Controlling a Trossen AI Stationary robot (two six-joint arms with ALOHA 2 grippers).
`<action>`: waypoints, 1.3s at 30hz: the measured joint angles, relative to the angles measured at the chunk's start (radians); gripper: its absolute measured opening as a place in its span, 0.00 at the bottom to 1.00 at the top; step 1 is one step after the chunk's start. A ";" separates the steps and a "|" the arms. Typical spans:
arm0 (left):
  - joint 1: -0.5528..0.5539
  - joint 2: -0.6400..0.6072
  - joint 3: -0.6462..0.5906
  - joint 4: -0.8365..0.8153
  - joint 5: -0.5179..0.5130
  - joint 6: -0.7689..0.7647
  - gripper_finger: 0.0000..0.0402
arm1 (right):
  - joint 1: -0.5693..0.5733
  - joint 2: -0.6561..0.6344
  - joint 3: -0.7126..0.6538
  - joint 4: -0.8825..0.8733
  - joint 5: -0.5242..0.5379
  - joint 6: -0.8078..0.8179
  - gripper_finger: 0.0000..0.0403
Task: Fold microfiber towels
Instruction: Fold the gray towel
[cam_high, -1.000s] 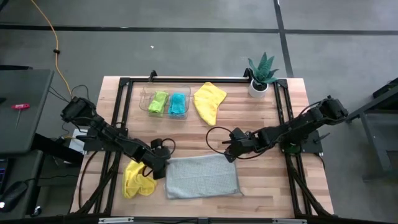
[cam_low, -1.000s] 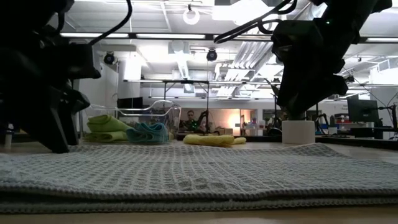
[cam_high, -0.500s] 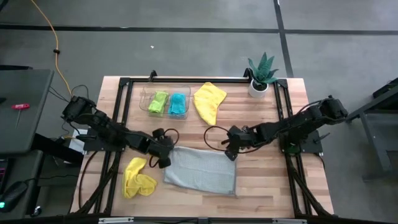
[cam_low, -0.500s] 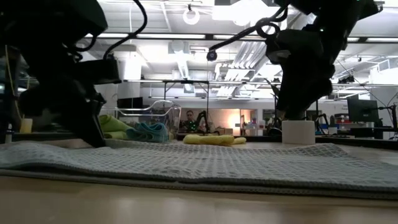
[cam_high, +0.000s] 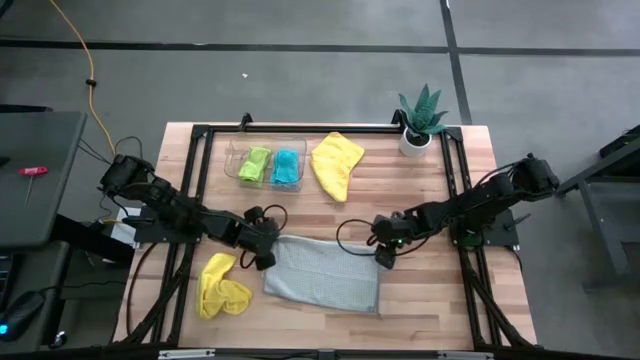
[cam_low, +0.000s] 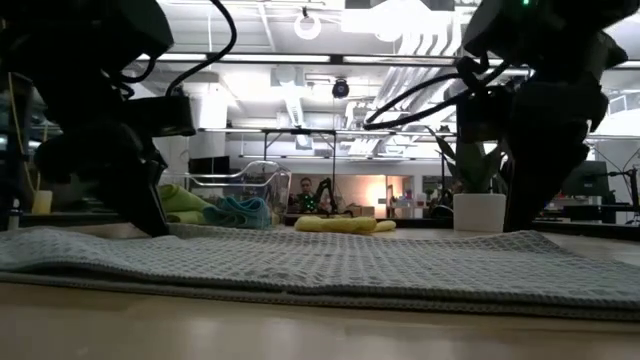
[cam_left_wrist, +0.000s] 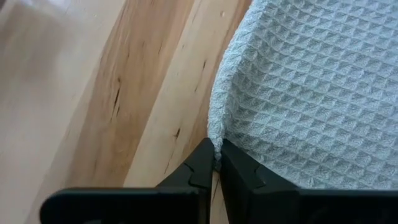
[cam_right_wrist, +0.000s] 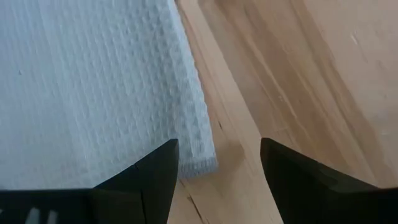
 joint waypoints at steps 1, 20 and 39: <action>-0.001 0.000 0.000 0.001 -0.001 -0.007 0.03 | 0.002 0.000 -0.006 0.013 -0.002 0.002 0.55; -0.003 0.001 -0.001 0.004 -0.005 -0.059 0.03 | 0.104 0.037 -0.013 0.027 0.090 -0.048 0.39; 0.156 -0.007 -0.001 0.004 0.025 0.152 0.01 | -0.094 0.056 -0.011 0.009 0.164 -0.129 0.03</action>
